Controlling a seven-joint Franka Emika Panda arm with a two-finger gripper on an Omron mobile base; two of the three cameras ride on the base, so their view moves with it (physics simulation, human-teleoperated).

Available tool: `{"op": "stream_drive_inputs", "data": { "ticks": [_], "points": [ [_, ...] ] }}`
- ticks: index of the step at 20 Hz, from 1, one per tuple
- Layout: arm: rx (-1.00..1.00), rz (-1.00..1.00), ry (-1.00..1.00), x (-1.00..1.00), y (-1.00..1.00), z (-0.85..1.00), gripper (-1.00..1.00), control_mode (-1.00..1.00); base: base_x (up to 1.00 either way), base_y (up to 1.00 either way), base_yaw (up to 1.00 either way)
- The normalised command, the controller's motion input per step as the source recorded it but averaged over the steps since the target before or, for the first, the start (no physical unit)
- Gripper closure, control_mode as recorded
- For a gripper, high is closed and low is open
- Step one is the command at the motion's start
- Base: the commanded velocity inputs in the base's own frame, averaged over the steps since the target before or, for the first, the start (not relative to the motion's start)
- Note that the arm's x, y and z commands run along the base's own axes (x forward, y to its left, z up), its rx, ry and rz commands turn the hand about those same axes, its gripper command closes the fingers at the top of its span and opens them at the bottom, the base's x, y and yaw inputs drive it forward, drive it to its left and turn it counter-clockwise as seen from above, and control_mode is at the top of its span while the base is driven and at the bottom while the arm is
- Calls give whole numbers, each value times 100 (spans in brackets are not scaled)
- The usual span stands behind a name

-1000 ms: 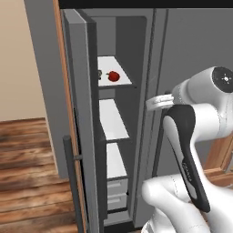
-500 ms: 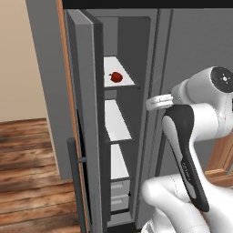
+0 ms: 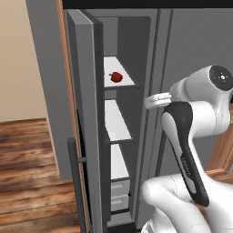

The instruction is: Take the bell pepper and mushroom out of the freezer and place them in the tupperware container on the counter. Then put the tupperware containing the vegetables back in the freezer.

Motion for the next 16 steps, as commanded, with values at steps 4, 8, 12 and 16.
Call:
{"op": "stream_drive_inputs", "data": {
  "ticks": [4, 8, 12, 16],
  "points": [
    [2, 2, 0, 21, 6, 6, -100, -100, 0, 0, 0],
    [0, 0, 0, 28, 19, 5, -100, -100, 0, 0, 0],
    [0, 2, 3, 37, 19, 2, -100, -100, 0, 0, 0],
    [0, 3, 15, 43, 26, 0, -100, -100, 0, 0, 0]
  ]
}}
